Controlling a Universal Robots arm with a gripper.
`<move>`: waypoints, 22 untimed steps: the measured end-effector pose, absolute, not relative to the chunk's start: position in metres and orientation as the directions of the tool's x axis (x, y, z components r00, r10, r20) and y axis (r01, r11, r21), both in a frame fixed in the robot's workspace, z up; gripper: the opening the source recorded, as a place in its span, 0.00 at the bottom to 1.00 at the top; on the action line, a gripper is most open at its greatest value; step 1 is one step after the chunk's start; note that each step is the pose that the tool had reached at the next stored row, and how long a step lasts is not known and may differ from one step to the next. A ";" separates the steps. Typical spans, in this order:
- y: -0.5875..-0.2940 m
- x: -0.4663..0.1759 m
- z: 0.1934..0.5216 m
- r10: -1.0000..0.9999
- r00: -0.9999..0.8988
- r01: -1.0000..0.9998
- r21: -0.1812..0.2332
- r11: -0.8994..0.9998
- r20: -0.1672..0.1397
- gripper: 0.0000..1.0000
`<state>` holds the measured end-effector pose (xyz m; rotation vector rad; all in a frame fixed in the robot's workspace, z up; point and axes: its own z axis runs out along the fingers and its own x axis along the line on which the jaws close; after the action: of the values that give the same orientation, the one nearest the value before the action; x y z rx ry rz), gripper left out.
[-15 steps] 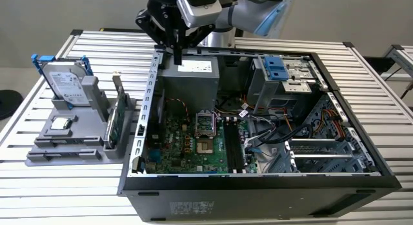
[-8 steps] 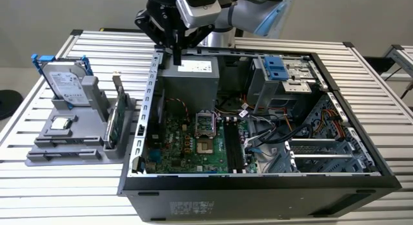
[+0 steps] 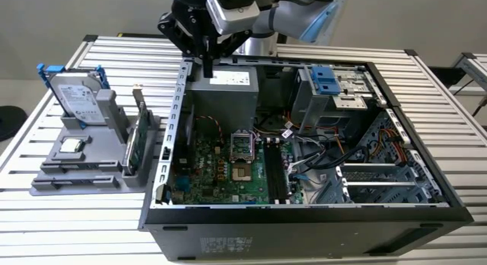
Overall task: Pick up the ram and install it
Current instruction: 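Reach for the ram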
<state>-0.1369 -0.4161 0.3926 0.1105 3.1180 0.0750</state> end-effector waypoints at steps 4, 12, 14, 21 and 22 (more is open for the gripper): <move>-0.417 -0.138 0.393 0.071 -0.997 0.070 0.049 0.996 -0.019 0.00; -0.418 -0.138 0.393 0.071 -0.997 0.070 0.049 0.996 -0.019 0.00; -0.418 -0.138 0.393 0.071 -0.997 0.070 0.049 0.996 -0.019 0.00; -0.418 -0.138 0.393 0.071 -0.997 0.070 0.049 0.996 -0.019 0.00; -0.418 -0.138 0.393 0.071 -0.997 0.070 0.049 0.996 -0.019 0.00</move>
<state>-0.1382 -0.4179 0.3926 0.1103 3.1180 0.0750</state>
